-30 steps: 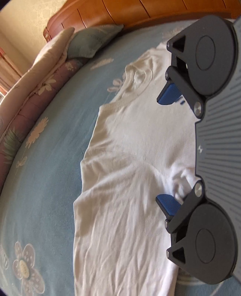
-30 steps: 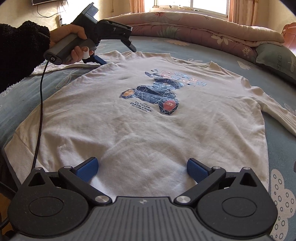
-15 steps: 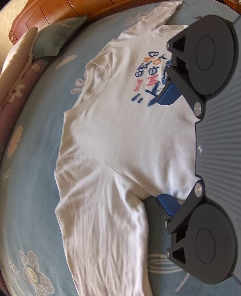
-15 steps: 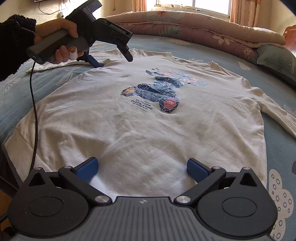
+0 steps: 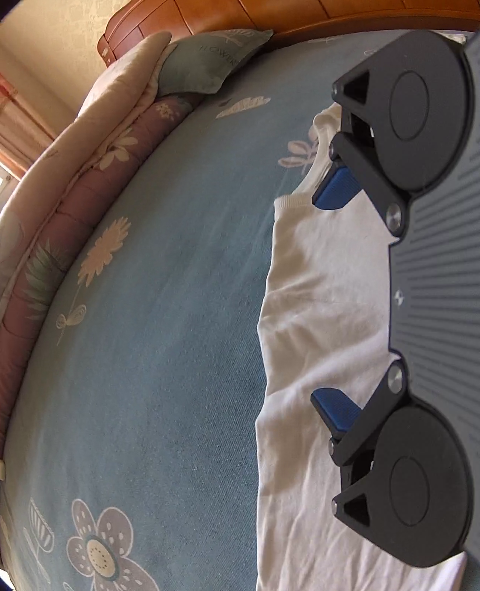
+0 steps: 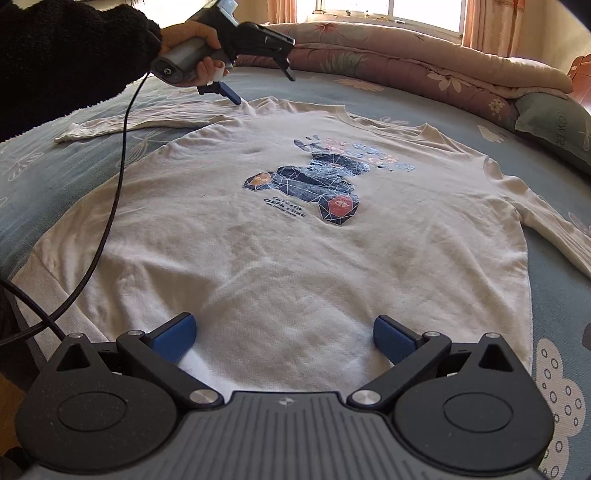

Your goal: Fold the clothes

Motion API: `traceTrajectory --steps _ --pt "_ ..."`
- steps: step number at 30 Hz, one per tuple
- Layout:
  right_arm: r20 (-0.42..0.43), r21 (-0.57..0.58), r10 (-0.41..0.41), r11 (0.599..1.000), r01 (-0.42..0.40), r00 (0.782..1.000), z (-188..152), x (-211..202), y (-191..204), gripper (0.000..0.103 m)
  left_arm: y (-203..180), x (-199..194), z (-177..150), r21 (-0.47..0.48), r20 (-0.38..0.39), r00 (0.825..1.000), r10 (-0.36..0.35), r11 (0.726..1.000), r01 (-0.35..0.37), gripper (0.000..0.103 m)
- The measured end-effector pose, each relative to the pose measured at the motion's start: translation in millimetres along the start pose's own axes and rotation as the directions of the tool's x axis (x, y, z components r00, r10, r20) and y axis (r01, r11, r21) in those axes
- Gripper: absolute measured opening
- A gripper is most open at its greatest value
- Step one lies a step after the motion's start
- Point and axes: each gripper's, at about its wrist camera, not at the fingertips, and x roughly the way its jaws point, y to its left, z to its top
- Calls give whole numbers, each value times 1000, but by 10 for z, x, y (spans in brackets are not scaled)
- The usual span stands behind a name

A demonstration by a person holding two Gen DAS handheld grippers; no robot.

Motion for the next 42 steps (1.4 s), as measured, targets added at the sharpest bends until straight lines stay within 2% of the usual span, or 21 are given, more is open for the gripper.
traceTrajectory --steps 4,5,7,9,11,13,17,21,25,31,34,38,42 --pt "4 -2 2 1000 -2 1000 -1 -1 0 103 135 85 120 -39 64 995 77 996 -75 102" --pt "5 -3 3 1000 -3 1000 -2 -2 0 103 116 52 121 -42 62 996 67 997 -65 102" --pt "7 -4 3 1000 -3 1000 -4 -3 1 103 72 -17 115 -43 53 998 38 998 -36 102" --pt "8 -4 2 1000 -1 1000 -4 1 3 103 -55 -60 64 -10 -6 999 -33 999 33 102" --pt "9 -4 0 1000 0 1000 -4 3 4 103 -220 -88 -31 56 -39 993 -113 992 115 102" --pt "10 -4 -1 1000 1 1000 -4 4 6 103 -345 -15 -76 99 -73 988 -136 985 143 102" --pt "11 -4 -1 1000 2 1000 -3 5 9 103 -440 277 -42 115 -100 993 -61 991 73 102" --pt "14 -7 -3 1000 3 1000 -10 -1 8 103 -419 204 6 70 -65 997 -44 996 48 102" --pt "12 -9 -5 1000 5 1000 -8 -8 14 103 -538 -136 -60 128 -87 995 -50 990 61 102" --pt "-8 -10 -5 1000 5 1000 36 -8 9 103 -721 -1025 -109 156 -31 996 -82 984 86 102" --pt "15 2 -13 1000 13 1000 38 -44 18 103 -808 -1496 -223 190 -6 994 -107 976 106 102" --pt "43 -39 -65 997 67 997 53 -163 101 103 -882 -1989 -562 251 -24 992 -125 960 127 102" --pt "17 -59 -145 988 146 989 39 -365 174 103 -902 -2316 -1016 315 -66 987 -146 936 159 102"
